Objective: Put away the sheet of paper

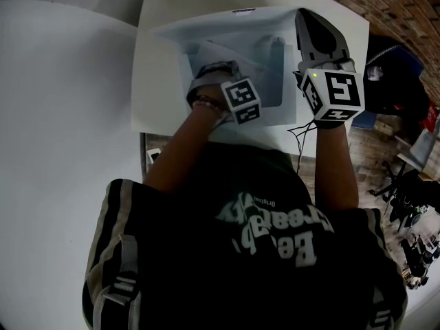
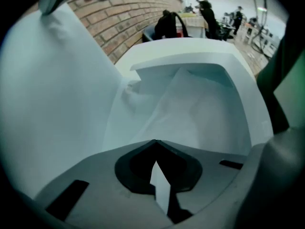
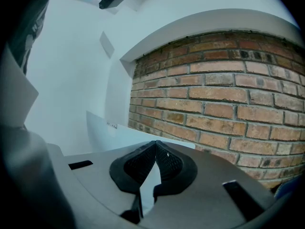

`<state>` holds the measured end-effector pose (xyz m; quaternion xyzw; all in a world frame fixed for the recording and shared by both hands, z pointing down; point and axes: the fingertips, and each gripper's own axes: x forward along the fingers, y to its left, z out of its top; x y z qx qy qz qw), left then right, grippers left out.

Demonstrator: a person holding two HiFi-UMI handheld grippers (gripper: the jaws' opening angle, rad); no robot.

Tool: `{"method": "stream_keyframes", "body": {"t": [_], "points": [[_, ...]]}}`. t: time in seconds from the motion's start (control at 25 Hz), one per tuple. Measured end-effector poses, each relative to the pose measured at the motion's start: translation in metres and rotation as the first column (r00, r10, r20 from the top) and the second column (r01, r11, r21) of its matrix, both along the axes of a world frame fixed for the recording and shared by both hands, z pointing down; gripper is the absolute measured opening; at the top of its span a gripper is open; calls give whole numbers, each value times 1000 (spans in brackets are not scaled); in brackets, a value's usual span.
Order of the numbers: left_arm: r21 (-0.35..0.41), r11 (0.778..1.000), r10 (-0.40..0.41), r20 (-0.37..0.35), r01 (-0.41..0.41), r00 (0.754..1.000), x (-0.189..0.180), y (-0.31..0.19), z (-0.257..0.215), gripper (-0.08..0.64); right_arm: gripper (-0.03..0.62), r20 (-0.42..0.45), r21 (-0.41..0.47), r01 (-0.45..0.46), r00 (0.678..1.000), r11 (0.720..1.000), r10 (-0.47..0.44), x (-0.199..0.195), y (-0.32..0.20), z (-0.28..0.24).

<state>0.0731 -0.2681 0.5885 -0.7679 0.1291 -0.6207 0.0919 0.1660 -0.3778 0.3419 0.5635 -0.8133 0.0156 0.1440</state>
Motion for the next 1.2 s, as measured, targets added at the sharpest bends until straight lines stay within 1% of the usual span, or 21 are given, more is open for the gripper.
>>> {"method": "stream_keyframes", "body": {"t": [0.04, 0.12, 0.16, 0.24, 0.28, 0.32, 0.36, 0.44, 0.52, 0.56, 0.6, 0.64, 0.72, 0.8, 0.88, 0.96, 1.04, 1.08, 1.12, 1.16, 1.2], "points": [[27, 998, 62, -11, -62, 998, 3, -3, -2, 0, -5, 0, 2, 1, 1000, 1000, -1, 0, 0, -1], [53, 981, 187, -20, -185, 982, 7, -5, -3, 0, -5, 0, 3, 4, 1000, 1000, -4, 0, 1, -1], [56, 967, 250, -22, -248, 968, 9, -3, -2, 0, -5, 0, 3, 5, 1000, 1000, -5, 0, 2, -1], [51, 927, 373, -28, -372, 927, 10, 3, 1, 2, -5, 0, 2, 8, 1000, 1000, -8, 1, 2, 0], [37, 905, 425, -33, -424, 905, 9, 7, 4, 34, -5, 0, 3, 9, 1000, 1000, -9, 1, 3, 0], [13, 886, 464, -41, -464, 885, 9, 13, 6, 113, -5, -1, 2, 11, 1000, 1000, -11, 1, 3, 0], [-10, 869, 494, -52, -495, 868, 8, 18, 9, 141, -5, -1, 2, 11, 1000, 1000, -11, 0, 3, 1], [-36, 842, 535, -80, -538, 841, 8, 25, 10, 141, -5, 1, -3, 13, 1000, 1000, -13, -1, 3, 1], [-60, 826, 554, -97, -561, 827, 9, 28, 10, 140, -5, 2, -8, 13, 1000, 1000, -13, -1, 2, 1], [-77, 825, 552, -101, -560, 828, 8, 29, 11, 133, -5, 3, -7, 12, 1000, 1000, -12, 0, 1, 1], [-96, 831, 539, -105, -548, 836, 8, 29, 11, 121, -5, 3, -4, 11, 1000, 1000, -11, 0, 1, 1], [-115, 844, 513, -113, -524, 851, 8, 29, 12, 109, -5, 4, -1, 9, 1000, 1000, -9, 1, 0, 1], [-147, 883, 426, -147, -446, 893, 9, 26, 13, 94, -5, 7, 0, 5, 1000, 1000, -5, 0, -1, 1], [-178, 920, 318, -182, -349, 930, 9, 21, 13, 92, -5, 8, -1, 6, 1000, 1000, -6, -1, -2, 1], [-218, 946, 200, -198, -242, 960, 7, 15, 14, 104, -5, 8, 0, 4, 1000, 1000, -4, -1, -4, 1], [-262, 957, 70, -208, -124, 976, 6, 9, 14, 119, -5, 10, 2, 1, 1000, 1000, -1, -1, -5, 0], [-302, 953, -52, -218, -16, 974, 3, 4, 15, 150, -5, 12, 3, -1, 1000, 1000, 1, 0, -6, 0], [-310, 951, -87, -223, 14, 971, 2, 2, 14, 159, -5, 13, 3, -2, 1000, 1000, 2, -1, -6, 0], [-303, 953, -90, -224, 18, 970, 2, 1, 14, 158, -5, 12, 2, -2, 1000, 1000, 2, -1, -7, 1], [-281, 960, -59, -221, -5, 973, 1, 1, 12, 166, -5, 11, 2, -2, 1000, 1000, 2, -1, -7, 1], [-252, 966, -1, -214, -55, 977, 1, 2, 9, 169, -5, 9, 2, -1, 1000, 1000, 1, -1, -7, 1]]}}
